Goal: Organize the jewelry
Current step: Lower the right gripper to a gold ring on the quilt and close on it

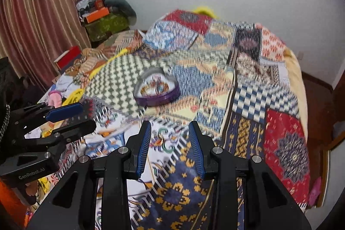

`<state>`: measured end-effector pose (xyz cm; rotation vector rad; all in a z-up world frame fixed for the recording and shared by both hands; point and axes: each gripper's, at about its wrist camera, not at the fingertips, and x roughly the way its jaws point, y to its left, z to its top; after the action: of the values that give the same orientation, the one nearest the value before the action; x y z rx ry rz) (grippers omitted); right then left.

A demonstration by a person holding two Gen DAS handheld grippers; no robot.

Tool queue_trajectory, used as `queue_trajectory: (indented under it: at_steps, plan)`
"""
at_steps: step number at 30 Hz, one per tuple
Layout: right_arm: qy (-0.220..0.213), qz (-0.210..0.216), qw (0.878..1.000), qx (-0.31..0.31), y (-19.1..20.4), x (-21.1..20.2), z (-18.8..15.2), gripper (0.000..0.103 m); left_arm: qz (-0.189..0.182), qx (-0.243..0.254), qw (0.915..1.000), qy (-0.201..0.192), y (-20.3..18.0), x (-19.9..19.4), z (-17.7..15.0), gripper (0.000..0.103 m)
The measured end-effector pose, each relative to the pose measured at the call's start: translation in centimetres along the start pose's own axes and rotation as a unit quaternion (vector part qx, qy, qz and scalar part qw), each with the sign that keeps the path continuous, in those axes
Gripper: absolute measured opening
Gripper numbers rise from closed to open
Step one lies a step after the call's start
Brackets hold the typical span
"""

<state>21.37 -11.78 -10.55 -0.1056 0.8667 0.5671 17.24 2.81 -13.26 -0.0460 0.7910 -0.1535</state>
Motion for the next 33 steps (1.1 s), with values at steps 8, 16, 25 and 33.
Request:
queue_trajectory:
  at_steps: [8,16,25,33]
  plan:
    - [0.051,0.01,0.998,-0.018,1.2,3.8,-1.4,0.033,0.005,-0.013,0.9995,0.03,1.0,2.6,-1.8,0.04]
    - [0.074,0.003,0.996,-0.047,1.9,6.3,-1.6,0.033,0.002,-0.024,0.9988,0.043,1.8,4.2,-2.4,0.04]
    - [0.069,0.014,0.995,-0.064,1.8,6.7,-1.7,0.021,-0.008,-0.022,0.9987,0.045,1.5,5.2,-1.9,0.04]
    - [0.057,0.022,0.997,-0.049,0.7,6.2,-1.6,0.004,-0.014,-0.002,0.9987,0.049,0.0,6.2,-1.1,0.04]
